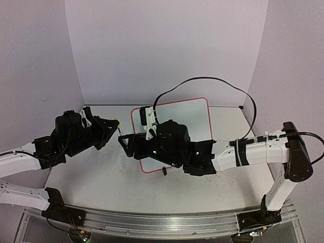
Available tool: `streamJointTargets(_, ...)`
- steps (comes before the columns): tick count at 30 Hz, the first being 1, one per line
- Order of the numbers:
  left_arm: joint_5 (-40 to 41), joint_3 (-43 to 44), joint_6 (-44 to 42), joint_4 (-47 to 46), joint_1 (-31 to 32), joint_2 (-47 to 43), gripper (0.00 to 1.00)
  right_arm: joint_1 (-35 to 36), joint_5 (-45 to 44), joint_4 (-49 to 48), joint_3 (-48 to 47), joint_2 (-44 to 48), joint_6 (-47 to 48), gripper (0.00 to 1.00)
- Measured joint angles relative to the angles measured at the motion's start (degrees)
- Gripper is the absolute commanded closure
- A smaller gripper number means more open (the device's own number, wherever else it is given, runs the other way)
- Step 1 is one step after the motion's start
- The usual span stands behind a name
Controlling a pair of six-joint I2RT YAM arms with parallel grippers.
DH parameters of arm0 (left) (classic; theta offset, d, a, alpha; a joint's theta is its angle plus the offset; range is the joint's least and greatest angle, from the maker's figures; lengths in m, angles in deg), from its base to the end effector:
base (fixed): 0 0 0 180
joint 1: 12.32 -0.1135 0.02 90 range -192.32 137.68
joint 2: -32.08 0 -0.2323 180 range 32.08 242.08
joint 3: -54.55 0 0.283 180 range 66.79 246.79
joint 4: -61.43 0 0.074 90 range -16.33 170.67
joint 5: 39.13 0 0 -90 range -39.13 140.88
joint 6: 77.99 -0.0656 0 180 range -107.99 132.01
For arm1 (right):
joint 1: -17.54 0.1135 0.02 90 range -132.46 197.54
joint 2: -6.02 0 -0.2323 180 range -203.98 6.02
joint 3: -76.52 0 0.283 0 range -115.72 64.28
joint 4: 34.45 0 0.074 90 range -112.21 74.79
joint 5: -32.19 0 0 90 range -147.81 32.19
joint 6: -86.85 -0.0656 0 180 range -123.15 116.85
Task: Write a sentence on the whiteboard
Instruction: Pass from the left arm to the right
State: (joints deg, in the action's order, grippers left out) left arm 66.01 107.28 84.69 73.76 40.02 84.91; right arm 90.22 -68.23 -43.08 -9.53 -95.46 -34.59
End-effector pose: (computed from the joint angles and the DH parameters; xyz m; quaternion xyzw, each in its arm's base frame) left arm 0.1949 -0.2245 0.2686 -0.2177 0.7460 -0.5034 0.3777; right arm 0.1532 0.4514 0.2495 -0.2058 0.7182 0.4797 0.4601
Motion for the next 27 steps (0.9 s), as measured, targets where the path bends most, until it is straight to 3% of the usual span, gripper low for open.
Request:
streamJointTargets(7, -0.5, -1.5, -0.7, -3.1, 0.0, 0.1, 1.00, -0.1, -1.2, 1.9, -3.2, -2.7, -1.8, 0.65)
streamJointTargets(11, -0.5, -1.6, -1.2, -3.8, 0.0, 0.1, 1.00, -0.1, 0.9, 1.7, -5.0, -4.2, -1.8, 0.69)
streamJointTargets(16, -0.4, -1.6, -2.4, -4.9, 0.0, 0.1, 0.97, -0.3, 2.3, 2.2, -5.1, -4.5, -1.6, 0.99)
streamJointTargets(18, -0.4, -1.6, -3.4, -5.6, -0.2, 0.1, 0.81, -1.0, 2.4, 2.5, -5.0, -4.5, -1.1, 1.00)
streamJointTargets(21, -1.2, -1.6, -5.3, -6.4, -0.3, 0.6, 0.48, -1.3, 2.3, 2.0, -3.5, -3.6, 0.4, 1.00)
streamJointTargets(24, -3.4, -1.5, -8.4, -6.2, -0.2, 0.6, 0.17, -1.6, 2.6, 1.1, 3.2, 1.0, 2.7, 1.00)
streamJointTargets(27, -6.0, 0.1, -12.7, -3.3, -0.2, 1.1, 0.07, -3.3, 6.5, 0.4, 11.5, 8.2, 6.3, 1.00)
